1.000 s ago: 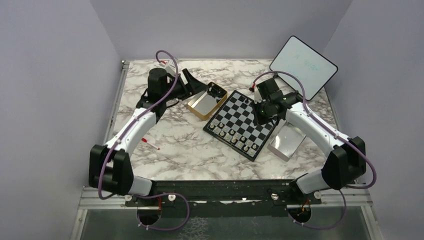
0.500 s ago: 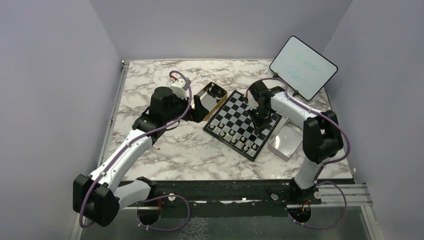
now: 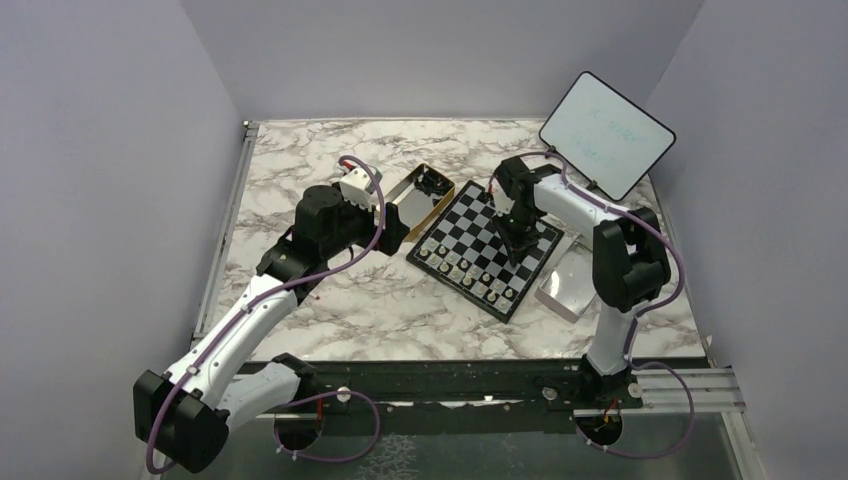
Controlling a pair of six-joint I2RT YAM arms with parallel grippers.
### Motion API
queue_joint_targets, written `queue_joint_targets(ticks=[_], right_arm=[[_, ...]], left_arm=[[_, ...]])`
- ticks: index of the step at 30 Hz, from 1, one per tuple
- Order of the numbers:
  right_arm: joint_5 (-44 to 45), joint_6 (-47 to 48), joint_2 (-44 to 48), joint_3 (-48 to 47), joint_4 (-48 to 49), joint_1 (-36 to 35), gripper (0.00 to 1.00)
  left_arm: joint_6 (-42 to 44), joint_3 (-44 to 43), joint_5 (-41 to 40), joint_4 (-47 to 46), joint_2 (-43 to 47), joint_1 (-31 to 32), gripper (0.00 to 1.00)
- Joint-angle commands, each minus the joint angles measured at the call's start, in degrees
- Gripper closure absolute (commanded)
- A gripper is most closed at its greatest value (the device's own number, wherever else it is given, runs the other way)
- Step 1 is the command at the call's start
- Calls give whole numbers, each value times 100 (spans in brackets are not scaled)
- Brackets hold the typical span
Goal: Set up the chess pieces on the board
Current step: Place the chess piece on the chessboard, then move the chess piece to the chessboard.
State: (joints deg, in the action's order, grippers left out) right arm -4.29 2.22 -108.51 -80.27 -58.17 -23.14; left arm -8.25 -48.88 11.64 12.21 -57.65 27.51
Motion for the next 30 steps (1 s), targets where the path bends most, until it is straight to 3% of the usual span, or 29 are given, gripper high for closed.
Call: queue_joint_targets(ticks=[1, 3, 19, 30], right_arm=[[36, 42, 102, -218, -50, 29, 71], [64, -27, 280, -136, 102, 35, 67], [784, -944, 1953, 1791, 2398, 46, 65], [586, -1139, 1997, 2204, 2993, 46, 65]], left_arm=[[130, 46, -237, 31, 133, 8, 1], [107, 33, -278, 51, 127, 4, 1], [35, -60, -353, 227, 67, 5, 1], [-10, -45, -310, 225, 72, 9, 1]])
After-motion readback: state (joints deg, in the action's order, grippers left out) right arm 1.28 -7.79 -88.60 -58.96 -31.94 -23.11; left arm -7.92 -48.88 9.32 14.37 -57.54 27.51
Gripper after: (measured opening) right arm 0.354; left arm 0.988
